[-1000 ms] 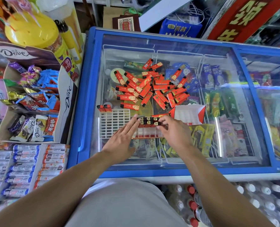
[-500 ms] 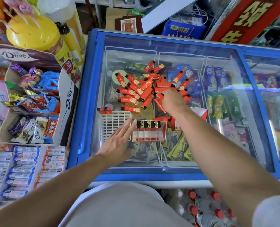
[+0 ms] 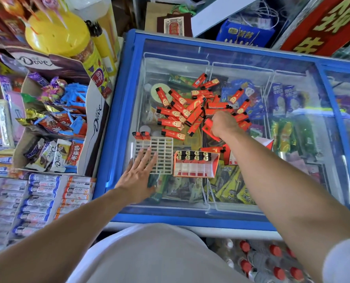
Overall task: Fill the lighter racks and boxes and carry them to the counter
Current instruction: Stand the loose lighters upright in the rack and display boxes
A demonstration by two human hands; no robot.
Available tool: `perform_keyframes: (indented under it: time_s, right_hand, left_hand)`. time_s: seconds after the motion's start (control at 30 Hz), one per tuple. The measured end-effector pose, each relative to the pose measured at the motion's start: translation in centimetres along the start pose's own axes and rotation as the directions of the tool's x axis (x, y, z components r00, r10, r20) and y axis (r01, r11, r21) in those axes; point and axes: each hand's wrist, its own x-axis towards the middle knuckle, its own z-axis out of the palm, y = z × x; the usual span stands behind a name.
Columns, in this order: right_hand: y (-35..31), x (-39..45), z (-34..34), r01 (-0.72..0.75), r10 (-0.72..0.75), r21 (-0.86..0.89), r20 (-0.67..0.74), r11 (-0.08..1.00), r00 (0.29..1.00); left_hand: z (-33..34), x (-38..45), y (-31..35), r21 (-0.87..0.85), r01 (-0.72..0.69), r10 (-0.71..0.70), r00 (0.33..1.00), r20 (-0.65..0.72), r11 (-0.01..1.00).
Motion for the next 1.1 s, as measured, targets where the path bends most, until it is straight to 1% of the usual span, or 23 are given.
perform_keyframes:
  time_s: [0.1, 0.17, 0.2, 0.3, 0.33, 0.4, 0.53, 0.63, 0.7, 0.87, 0.97, 1.03, 1.1]
  right_hand:
    - [-0.1, -0.9, -0.1, 0.013, -0.014, -0.056, -0.022, 0.998, 1.0]
    - [-0.3, -2.2, -0.7, 0.045, -0.051, -0.067, -0.097, 0.997, 0.994]
    - [-0.6, -3.1, -1.1, 0.086, -0.091, -0.037, -0.148, 0.996, 0.985]
    - [-1.4, -6.9, -2.2, 0.274, -0.235, 0.112, -0.274, 0.955, 0.933]
    - [-1.5, -8.2, -2.3, 0.33, -0.271, 0.186, -0.286, 0.925, 0.919]
    - [-1.6, -10.7, -2.3, 0.38, -0.292, 0.366, -0.273, 0.849, 0.916]
    - [-1.3, -13.8, -1.2, 0.375, -0.224, 0.522, -0.329, 0.766, 0.917]
    - [-1.4, -15.4, -0.8, 0.288, -0.134, 0.679, -0.271, 0.676, 0.953]
    - [-1.2, -16.0, -0.4, 0.262, -0.108, 0.725, -0.252, 0.637, 0.962]
    - [-0.7, -16.8, 0.6, 0.261, -0.125, 0.707, -0.239, 0.658, 0.963]
    - [-0.7, -17.2, 1.0, 0.29, -0.251, 0.647, -0.155, 0.705, 0.955]
    - [-1.1, -17.3, 1.7, 0.32, -0.306, 0.586, -0.127, 0.744, 0.944]
    - [-1.5, -17.0, 2.8, 0.341, -0.314, 0.566, -0.148, 0.751, 0.938]
  left_hand:
    - [0.0, 0.0, 0.0, -0.008, -0.002, 0.002, 1.0, -0.002, 1.0]
    - [0.0, 0.0, 0.0, -0.015, 0.001, -0.001, 1.0, -0.007, 1.0]
    - [0.0, 0.0, -0.1, -0.014, 0.004, -0.004, 1.0, -0.007, 1.0]
    - [0.2, 0.0, 0.0, -0.012, 0.01, -0.01, 1.0, -0.006, 1.0]
    - [0.2, 0.0, 0.0, -0.017, 0.011, -0.012, 1.0, -0.008, 1.0]
    - [0.2, 0.0, 0.1, -0.04, 0.016, -0.016, 1.0, -0.01, 0.999]
    - [0.2, 0.0, 0.2, -0.059, 0.027, -0.027, 1.0, -0.014, 0.998]
    - [0.1, 0.1, 0.1, -0.06, 0.028, -0.029, 1.0, -0.008, 0.998]
    - [0.2, 0.2, 0.0, -0.065, 0.027, -0.027, 1.0, -0.01, 0.998]
    - [0.1, 0.2, 0.2, -0.104, 0.027, -0.031, 0.999, -0.041, 0.994]
    - [0.1, 0.1, 0.5, -0.116, 0.025, -0.034, 0.996, -0.077, 0.993]
    - [0.1, 0.0, 0.8, -0.084, -0.007, -0.003, 0.993, -0.121, 0.996]
    - [0.0, 0.0, 1.4, -0.033, -0.075, 0.068, 0.982, -0.179, 0.997]
